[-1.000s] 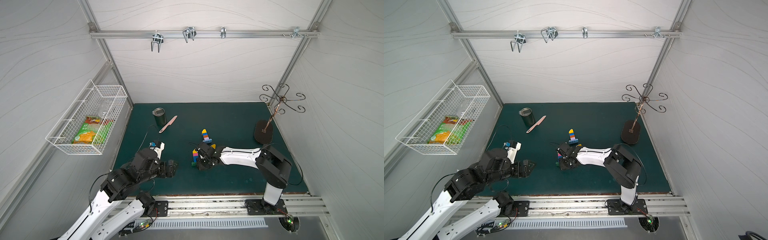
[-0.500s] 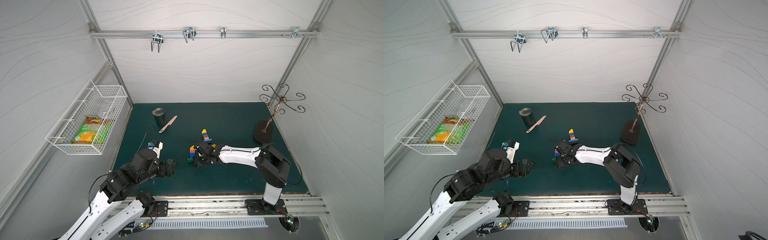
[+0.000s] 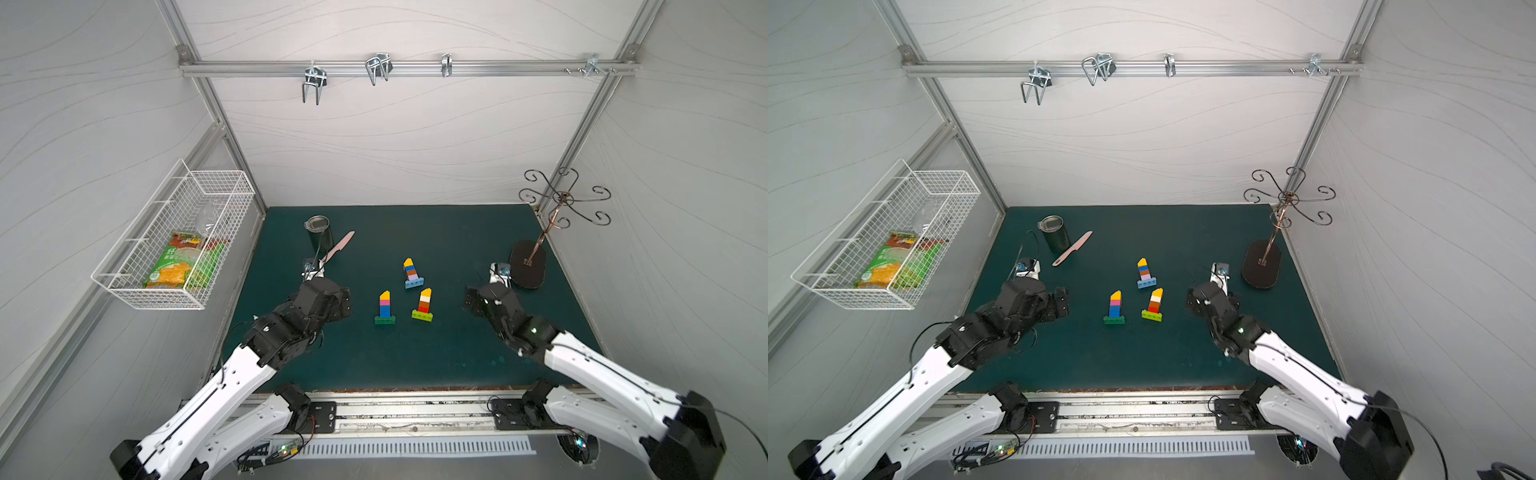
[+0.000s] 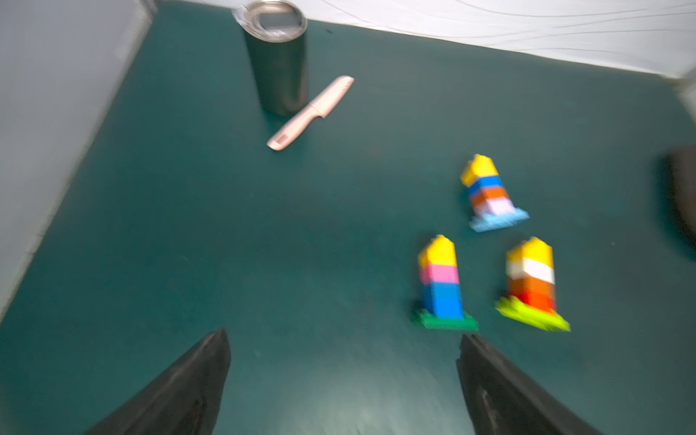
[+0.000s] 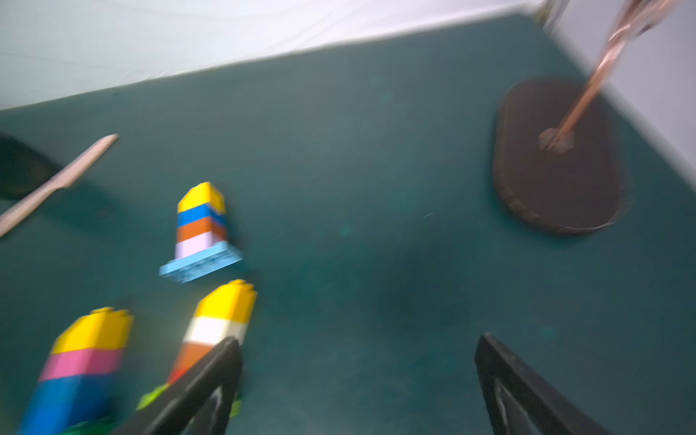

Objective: Assemble the number 1 with lego
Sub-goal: Move the lego brick at the center of the board, then reset both arms

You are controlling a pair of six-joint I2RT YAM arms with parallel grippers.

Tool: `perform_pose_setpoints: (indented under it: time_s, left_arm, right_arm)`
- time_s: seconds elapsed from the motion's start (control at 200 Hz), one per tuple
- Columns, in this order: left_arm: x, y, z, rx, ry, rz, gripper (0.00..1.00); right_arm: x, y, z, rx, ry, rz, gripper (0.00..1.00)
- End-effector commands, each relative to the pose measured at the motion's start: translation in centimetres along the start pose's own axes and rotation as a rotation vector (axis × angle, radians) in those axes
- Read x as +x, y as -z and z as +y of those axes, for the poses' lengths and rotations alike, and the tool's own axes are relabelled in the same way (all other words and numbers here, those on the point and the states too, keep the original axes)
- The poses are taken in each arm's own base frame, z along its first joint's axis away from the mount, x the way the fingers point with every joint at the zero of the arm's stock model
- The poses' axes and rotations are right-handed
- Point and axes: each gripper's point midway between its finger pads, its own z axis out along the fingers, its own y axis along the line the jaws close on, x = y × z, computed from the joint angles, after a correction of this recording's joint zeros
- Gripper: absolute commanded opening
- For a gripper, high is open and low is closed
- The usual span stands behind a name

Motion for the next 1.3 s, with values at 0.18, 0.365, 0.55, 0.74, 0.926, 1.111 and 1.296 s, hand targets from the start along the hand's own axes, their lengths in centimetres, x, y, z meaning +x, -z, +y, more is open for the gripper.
perform_pose_setpoints:
  time_s: [0.18,0.365,0.55,0.74,0.926,1.111,1.296]
  left_arm:
    - [-5.1,-6.5,6.8,-0.326,0.004,-0.248,1.00]
    - [-3.7,-11.0,8.8,-0.384,-0.037,-0.231,1.00]
    - [-3.6,-13.0,9.4,-0.339,-0.032,-0.335,1.00]
    - [-2.8,-15.3,9.7,-0.319,-0.014,-0.349,1.00]
    - [-1.8,-17.2,8.5,-0.241,-0.067,-0.307,1.00]
    - [-2.1,-17.9,9.3,-0.174,-0.041,-0.302,1.00]
    - [-1.0,-19.3,9.6,-0.181,-0.049,-0.375,1.00]
  right_arm:
    - [-2.9,0.7,-7.2,0.244,0.066,-0.303,0.99]
    - [-2.1,-0.6,-9.5,0.244,0.094,-0.344,0.99]
    - [-0.2,-3.0,-11.2,0.282,0.064,-0.286,0.99]
    - [-1.7,-5.7,-9.7,0.218,0.099,-0.362,0.99]
    - [-1.7,-9.5,-8.9,0.232,0.185,-0.395,0.99]
    - [-0.6,-11.4,-8.1,0.065,0.179,-0.315,0.99]
    - [-0.5,-13.9,-8.3,0.099,0.194,-0.191,0.99]
